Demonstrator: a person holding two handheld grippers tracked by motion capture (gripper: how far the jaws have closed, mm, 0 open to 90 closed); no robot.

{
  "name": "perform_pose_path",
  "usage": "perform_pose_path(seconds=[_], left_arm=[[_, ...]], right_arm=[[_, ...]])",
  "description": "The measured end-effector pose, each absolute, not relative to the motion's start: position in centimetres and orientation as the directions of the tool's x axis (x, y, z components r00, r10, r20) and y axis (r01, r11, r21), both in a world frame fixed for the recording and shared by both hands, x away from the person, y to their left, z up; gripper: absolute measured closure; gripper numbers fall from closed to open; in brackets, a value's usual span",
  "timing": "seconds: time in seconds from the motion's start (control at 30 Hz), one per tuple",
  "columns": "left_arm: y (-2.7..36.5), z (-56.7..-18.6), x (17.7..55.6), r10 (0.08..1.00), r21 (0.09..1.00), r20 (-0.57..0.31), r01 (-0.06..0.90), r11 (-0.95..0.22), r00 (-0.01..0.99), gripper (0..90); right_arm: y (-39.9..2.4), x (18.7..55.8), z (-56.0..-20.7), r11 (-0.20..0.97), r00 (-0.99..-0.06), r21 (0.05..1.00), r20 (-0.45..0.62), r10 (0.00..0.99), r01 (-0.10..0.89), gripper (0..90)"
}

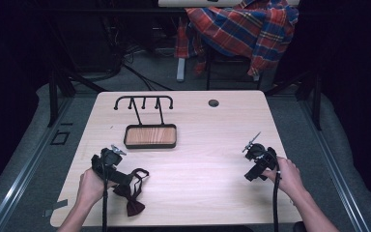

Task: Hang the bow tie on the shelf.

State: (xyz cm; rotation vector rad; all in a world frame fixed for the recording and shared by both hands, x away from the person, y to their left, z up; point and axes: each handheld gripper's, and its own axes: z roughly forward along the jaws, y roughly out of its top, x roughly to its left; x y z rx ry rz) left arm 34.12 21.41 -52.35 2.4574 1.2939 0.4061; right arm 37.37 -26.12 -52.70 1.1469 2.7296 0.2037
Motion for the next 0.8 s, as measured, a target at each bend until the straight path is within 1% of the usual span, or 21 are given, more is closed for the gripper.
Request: perform_pose_path(seconds=[0.03,0.07,0.1,0.17,0.2,0.23,0.27,0.33,0.4,0.47,0.5,0.53,0.57,0.6,0.63,0.73,0.8], left_arm=[[21.2,-52.5,34.1,0.828,0.41,0.099,0.735,-0.539,0.552,0.6],[21.0,-52.9,34.2,0.824,0.392,0.109,0.738,-0.549,0.556,1.2],[21.0,-53.1,34.2,0.822,0.382,0.119,0.739,-0.556,0.557,1.4],[21.1,-53.3,34.1,0.824,0.381,0.121,0.741,-0.553,0.553,2.6],[21.4,-53.4,34.0,0.822,0.371,0.121,0.743,-0.557,0.556,3.8],[21.4,-53.4,34.0,0.822,0.371,0.121,0.743,-0.557,0.556,5.6],[21.5,-53.3,33.9,0.821,0.382,0.124,0.737,-0.557,0.557,5.6],[21.9,-53.2,33.8,0.817,0.393,0.112,0.729,-0.56,0.566,9.7],[21.9,-53.2,33.7,0.81,0.392,0.105,0.725,-0.567,0.577,12.2],[21.8,-53.4,33.8,0.801,0.388,0.1,0.718,-0.577,0.59,15.1],[21.7,-53.4,33.9,0.796,0.382,0.1,0.716,-0.584,0.597,15.1],[21.5,-53.6,33.8,0.773,0.37,0.096,0.699,-0.612,0.627,18.3],[21.5,-53.6,33.8,0.773,0.37,0.096,0.699,-0.612,0.627,19.8],[21.4,-53.6,33.7,0.76,0.364,0.114,0.684,-0.632,0.64,20.3],[21.4,-53.6,33.7,0.76,0.364,0.114,0.684,-0.632,0.64,21.2],[21.4,-53.5,33.8,0.746,0.381,0.101,0.667,-0.64,0.658,24.6],[21.4,-53.5,33.9,0.741,0.378,0.091,0.666,-0.644,0.665,25.8]], right_arm=[[-25.9,37.6,-52.5,0.71,-0.702,0.172,-0.112,0.703,0.683,8.6],[-25.5,37.8,-52.4,0.725,-0.71,0.155,-0.146,0.689,0.671,8.6],[-25.3,37.9,-52.7,0.711,-0.705,0.183,-0.11,0.701,0.679,8.6],[-25.1,38.1,-52.8,0.717,-0.71,0.182,-0.113,0.695,0.673,8.6],[-24.7,38.5,-53.0,0.706,-0.703,0.203,-0.099,0.704,0.679,8.6],[-24.7,38.5,-53.0,0.706,-0.703,0.203,-0.099,0.704,0.679,8.6],[-24.5,38.8,-52.9,0.726,-0.719,0.174,-0.112,0.686,0.666,8.6],[-24.0,39.1,-52.8,0.738,-0.732,0.17,-0.107,0.673,0.653,8.7],[-23.9,39.0,-52.9,0.73,-0.726,0.191,-0.103,0.679,0.656,8.6],[-23.7,39.0,-52.7,0.748,-0.738,0.176,-0.127,0.662,0.64,8.7],[-23.7,39.0,-52.7,0.748,-0.738,0.176,-0.127,0.662,0.64,8.7],[-23.7,38.9,-52.7,0.744,-0.735,0.185,-0.124,0.666,0.643,8.6],[-23.7,38.9,-52.7,0.744,-0.735,0.185,-0.124,0.666,0.643,8.6],[-23.8,38.6,-52.7,0.746,-0.737,0.181,-0.125,0.664,0.641,8.7],[-23.8,38.6,-52.7,0.746,-0.737,0.181,-0.125,0.664,0.641,8.7],[-23.8,38.2,-52.3,0.756,-0.744,0.185,-0.144,0.653,0.628,8.7],[-23.7,38.2,-52.4,0.749,-0.74,0.202,-0.133,0.66,0.631,8.7]])
